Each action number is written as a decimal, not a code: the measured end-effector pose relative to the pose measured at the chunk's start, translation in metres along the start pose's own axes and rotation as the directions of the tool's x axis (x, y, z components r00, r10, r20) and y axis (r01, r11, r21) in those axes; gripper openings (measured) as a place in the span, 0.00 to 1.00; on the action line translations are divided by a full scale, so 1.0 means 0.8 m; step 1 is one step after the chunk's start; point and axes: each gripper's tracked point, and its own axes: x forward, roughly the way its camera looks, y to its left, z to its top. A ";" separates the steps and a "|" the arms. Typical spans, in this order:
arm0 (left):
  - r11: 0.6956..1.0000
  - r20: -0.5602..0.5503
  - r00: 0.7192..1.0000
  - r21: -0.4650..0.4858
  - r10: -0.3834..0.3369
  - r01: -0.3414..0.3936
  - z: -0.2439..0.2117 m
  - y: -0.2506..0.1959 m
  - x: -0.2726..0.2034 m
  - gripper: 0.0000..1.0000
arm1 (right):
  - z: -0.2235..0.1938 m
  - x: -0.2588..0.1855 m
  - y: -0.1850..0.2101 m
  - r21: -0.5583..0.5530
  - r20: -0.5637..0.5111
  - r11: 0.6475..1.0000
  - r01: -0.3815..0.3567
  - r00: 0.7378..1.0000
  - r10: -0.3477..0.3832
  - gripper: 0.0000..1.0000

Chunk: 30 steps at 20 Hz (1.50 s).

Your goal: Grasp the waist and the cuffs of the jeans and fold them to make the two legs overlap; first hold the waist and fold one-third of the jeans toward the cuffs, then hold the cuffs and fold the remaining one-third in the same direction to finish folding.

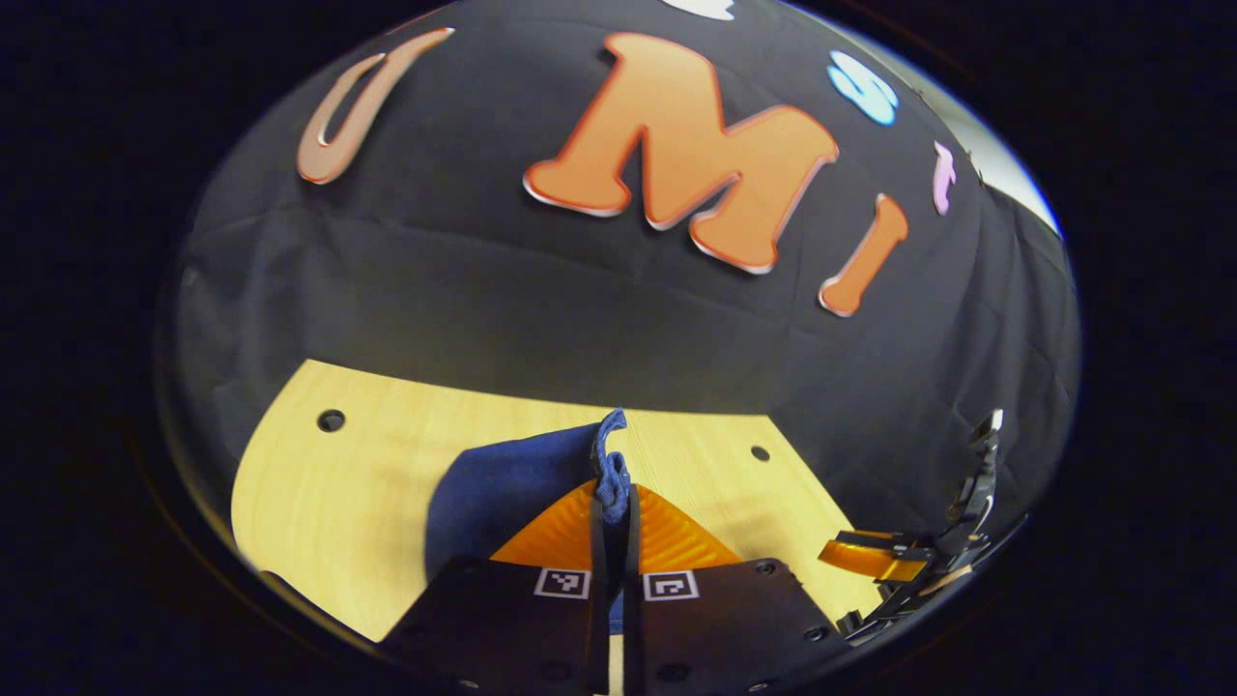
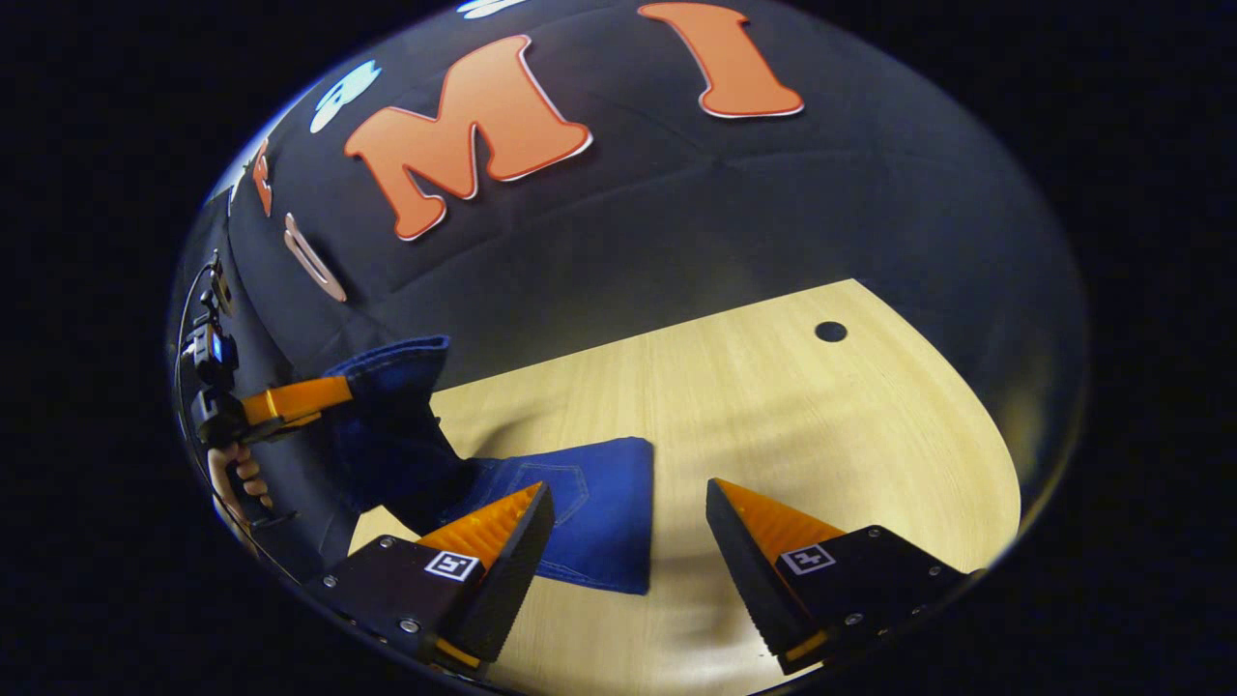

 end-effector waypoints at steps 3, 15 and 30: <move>0.995 -0.107 0.994 0.094 0.035 -0.025 -0.067 -0.046 0.064 0.06 | -0.014 -0.019 -0.033 0.022 -0.013 0.999 0.034 0.999 -0.033 0.98; 0.955 -0.363 0.924 0.298 0.116 -0.003 -0.264 -0.123 0.163 0.10 | -0.053 -0.053 -0.080 -0.002 -0.053 0.994 0.106 0.993 -0.106 0.98; 0.961 0.133 0.989 0.257 0.068 -0.100 -0.009 -0.138 -0.061 0.98 | 0.071 -0.058 -0.008 -0.169 0.135 0.981 0.090 0.988 -0.068 0.98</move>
